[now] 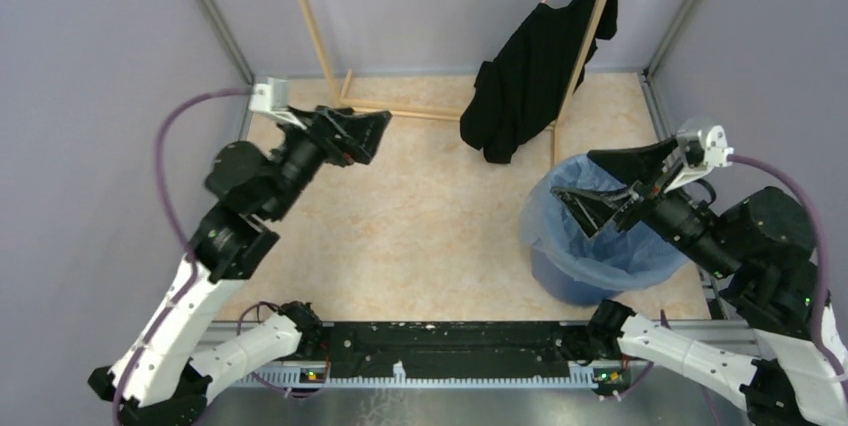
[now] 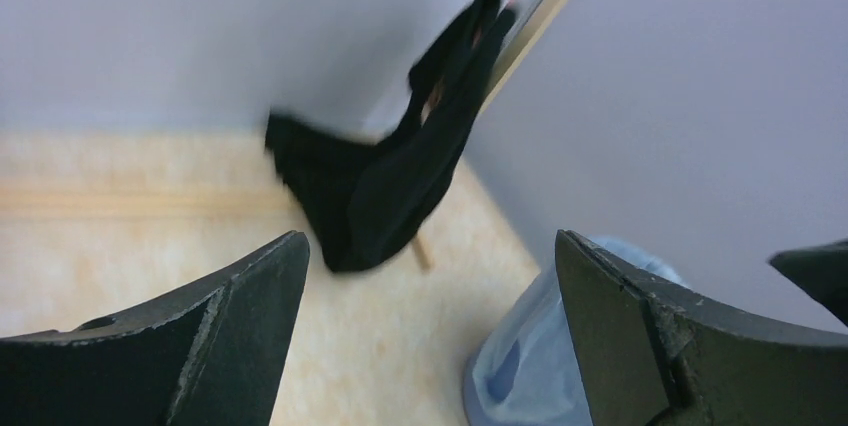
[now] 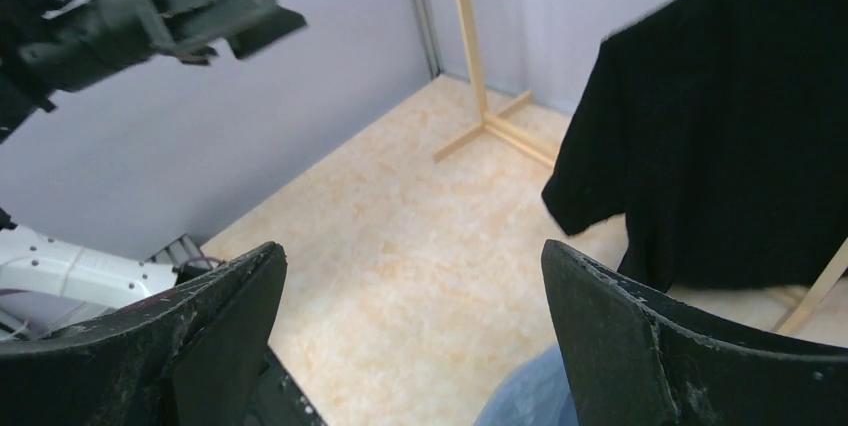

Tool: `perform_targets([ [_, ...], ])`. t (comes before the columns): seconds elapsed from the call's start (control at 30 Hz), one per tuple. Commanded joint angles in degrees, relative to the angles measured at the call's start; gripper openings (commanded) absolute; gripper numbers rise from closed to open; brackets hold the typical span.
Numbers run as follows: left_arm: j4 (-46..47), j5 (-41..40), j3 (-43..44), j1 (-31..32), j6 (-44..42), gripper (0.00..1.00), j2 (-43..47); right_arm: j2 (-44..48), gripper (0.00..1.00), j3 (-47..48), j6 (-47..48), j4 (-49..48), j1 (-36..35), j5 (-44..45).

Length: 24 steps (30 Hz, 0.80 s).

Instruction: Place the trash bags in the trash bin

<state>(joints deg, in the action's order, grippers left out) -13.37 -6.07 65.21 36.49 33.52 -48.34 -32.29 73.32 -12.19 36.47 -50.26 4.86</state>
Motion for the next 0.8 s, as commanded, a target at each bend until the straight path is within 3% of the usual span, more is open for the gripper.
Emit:
perform_targets([
  [0.0,-3.6,4.6,12.0,0.2,-21.2,0.99,0.6,-3.9,0.99,7.3,6.7,-1.6,-0.5,-0.5],
  [0.17,-0.4,9.4,12.8,0.2,-29.7,0.99,3.8,-7.0,0.99,11.4,8.9,-0.4,-0.6,4.4],
  [0.3,4.4,8.7,6.9,0.2,-32.4,0.99,8.1,-8.8,0.99,13.1,9.9,-0.5,-0.6,8.9],
  [0.47,2.9,6.7,5.5,0.2,-34.9,0.99,8.7,-13.0,0.99,18.0,10.3,2.7,-0.6,10.1],
  [0.77,1.1,4.7,6.9,0.2,-35.6,0.99,7.9,-11.4,0.99,14.3,10.3,0.1,-0.6,14.7],
])
